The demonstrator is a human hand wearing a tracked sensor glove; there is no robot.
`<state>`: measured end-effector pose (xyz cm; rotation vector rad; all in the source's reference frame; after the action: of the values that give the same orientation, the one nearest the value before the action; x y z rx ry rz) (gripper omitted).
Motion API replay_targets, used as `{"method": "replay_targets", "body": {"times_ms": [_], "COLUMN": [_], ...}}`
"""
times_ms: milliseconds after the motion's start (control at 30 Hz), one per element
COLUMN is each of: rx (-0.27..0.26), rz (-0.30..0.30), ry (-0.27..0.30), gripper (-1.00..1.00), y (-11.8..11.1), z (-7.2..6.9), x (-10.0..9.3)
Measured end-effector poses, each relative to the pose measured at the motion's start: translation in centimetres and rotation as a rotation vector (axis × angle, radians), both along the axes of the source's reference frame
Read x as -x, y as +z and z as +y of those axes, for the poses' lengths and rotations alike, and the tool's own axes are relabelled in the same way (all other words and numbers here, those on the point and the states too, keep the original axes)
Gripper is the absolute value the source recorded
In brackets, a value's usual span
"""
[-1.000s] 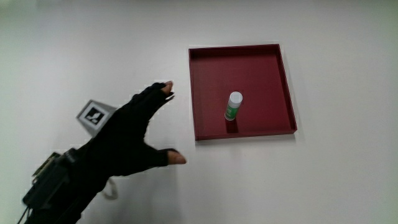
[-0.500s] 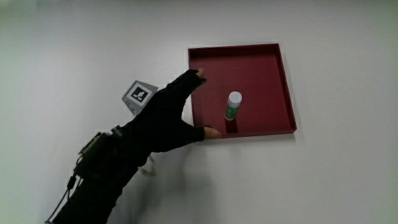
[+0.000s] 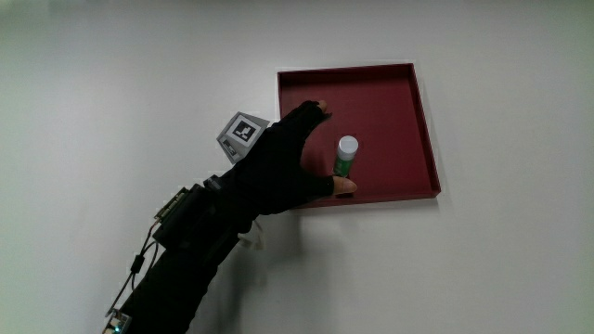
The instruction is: Pick glue stick
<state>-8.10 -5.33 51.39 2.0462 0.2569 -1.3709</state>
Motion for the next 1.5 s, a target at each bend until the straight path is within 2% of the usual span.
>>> {"method": "replay_targets", "body": {"times_ms": [167,200,300,400,533,700,967,1000,1033,1300,1333,1433,1500], "rx": [0.016,0.002,0.008,-0.003,-0.026,-0.053,-0.049,-0.059,-0.048,-0.034,-0.043,-0.024,-0.043], "rz": [-0.010,-0.005,-0.004,0.022,0.035,0.018,0.003,0.020,0.007,0.036,0.042,0.043,0.048], "ry": [0.007,0.004,0.000,-0.007,-0.033,-0.089,-0.127,-0.127,-0.127,-0.140,-0.138,-0.130,-0.133], "gripper": [0.00,0.00,0.00,0.00,0.15,0.33,0.63,0.67,0.70,1.00,1.00,1.00,1.00], "y": [0.6,0.9,0.9,0.8,0.9,1.0,0.8,0.9,0.9,1.2,1.4,1.3,1.6], "z": [0.1,0.2,0.2,0.3,0.3,0.3,0.4,0.4,0.4,0.5,0.5,0.6,0.6], "x": [-0.8,-0.9,-1.0,-1.0,-0.8,-0.5,-0.8,-0.9,-0.9,-0.7,-0.7,-0.9,-0.9]}}
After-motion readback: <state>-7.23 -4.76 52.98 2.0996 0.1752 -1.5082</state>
